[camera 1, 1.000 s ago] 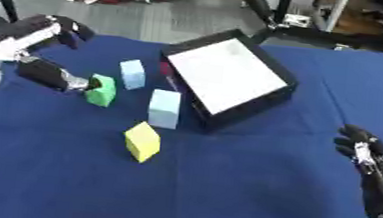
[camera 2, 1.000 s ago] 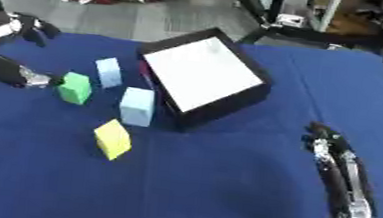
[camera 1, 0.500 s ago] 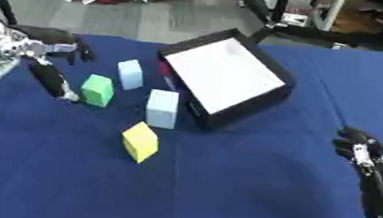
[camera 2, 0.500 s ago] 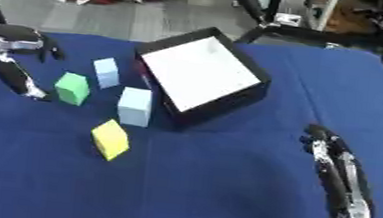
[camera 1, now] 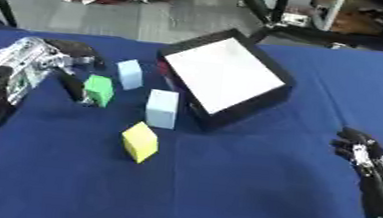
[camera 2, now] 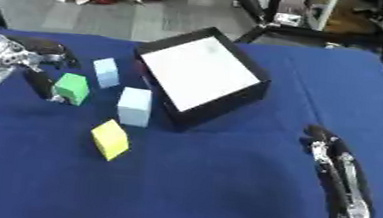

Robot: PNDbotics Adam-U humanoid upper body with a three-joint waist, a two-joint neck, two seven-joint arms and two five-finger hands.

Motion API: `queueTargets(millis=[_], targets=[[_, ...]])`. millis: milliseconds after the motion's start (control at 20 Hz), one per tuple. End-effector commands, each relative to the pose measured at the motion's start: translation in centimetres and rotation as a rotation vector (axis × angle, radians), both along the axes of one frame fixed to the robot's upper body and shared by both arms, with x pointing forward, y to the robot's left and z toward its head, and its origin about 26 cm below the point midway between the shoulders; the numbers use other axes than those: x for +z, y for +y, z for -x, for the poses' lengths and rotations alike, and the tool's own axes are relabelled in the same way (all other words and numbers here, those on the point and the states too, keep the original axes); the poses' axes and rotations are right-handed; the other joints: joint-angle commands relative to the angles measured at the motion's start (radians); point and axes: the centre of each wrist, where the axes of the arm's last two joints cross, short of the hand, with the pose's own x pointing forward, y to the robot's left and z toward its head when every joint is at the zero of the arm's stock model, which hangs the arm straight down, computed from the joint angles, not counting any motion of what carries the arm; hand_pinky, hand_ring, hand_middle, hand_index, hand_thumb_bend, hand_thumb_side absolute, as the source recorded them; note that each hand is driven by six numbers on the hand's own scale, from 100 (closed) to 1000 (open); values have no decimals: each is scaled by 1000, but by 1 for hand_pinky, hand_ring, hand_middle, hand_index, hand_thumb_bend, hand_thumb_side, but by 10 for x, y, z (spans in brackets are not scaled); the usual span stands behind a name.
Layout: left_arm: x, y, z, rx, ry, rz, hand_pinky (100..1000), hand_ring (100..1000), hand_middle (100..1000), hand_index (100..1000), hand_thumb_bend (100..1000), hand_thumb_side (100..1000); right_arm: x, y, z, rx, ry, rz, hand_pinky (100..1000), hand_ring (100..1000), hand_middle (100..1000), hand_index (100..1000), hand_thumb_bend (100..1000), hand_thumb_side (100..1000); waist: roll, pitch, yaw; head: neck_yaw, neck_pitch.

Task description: Pick up objects on the table and place them in the box.

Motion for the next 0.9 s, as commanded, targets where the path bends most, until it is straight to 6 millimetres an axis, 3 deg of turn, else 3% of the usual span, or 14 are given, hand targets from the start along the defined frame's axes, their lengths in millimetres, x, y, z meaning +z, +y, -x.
queueTargets(millis=[50, 250, 550, 750, 800, 900], targets=[[8, 4, -7, 24, -73, -15, 834, 721, 779, 894, 486, 348, 5, -3, -1, 5, -20, 11, 808, 763, 750, 792, 100, 742, 4, -20, -1, -3, -2], [-1, 3, -12, 49, -97, -13, 829, 708, 766, 881, 475, 343, 5, -2, -1, 7, -20, 8, 808, 764, 750, 792, 100, 742, 2, -19, 0, -4, -2], [-14, 5, -15, 68, -83, -10, 801, 632, 637, 779, 421, 308, 6, -1, -2, 7, -22, 5, 809, 763, 749, 792, 100, 742, 0, -18, -2, -3, -2], [-14, 7, -15, 65, -89, -15, 709, 486, 470, 626, 353, 268, 6, -1, -2, 7, -22, 5, 809, 763, 749, 792, 100, 741, 0, -18, -2, -2, -2], [-11, 8, -14, 63, -101, -12, 644, 412, 387, 543, 341, 265, 6, -2, -2, 6, -22, 5, 809, 763, 749, 792, 100, 741, 0, -19, -2, -3, -2], [1, 8, -14, 58, -131, -1, 618, 376, 345, 503, 337, 269, 6, -2, -2, 4, -21, 6, 809, 763, 749, 792, 100, 741, 0, -20, -1, -4, -2]])
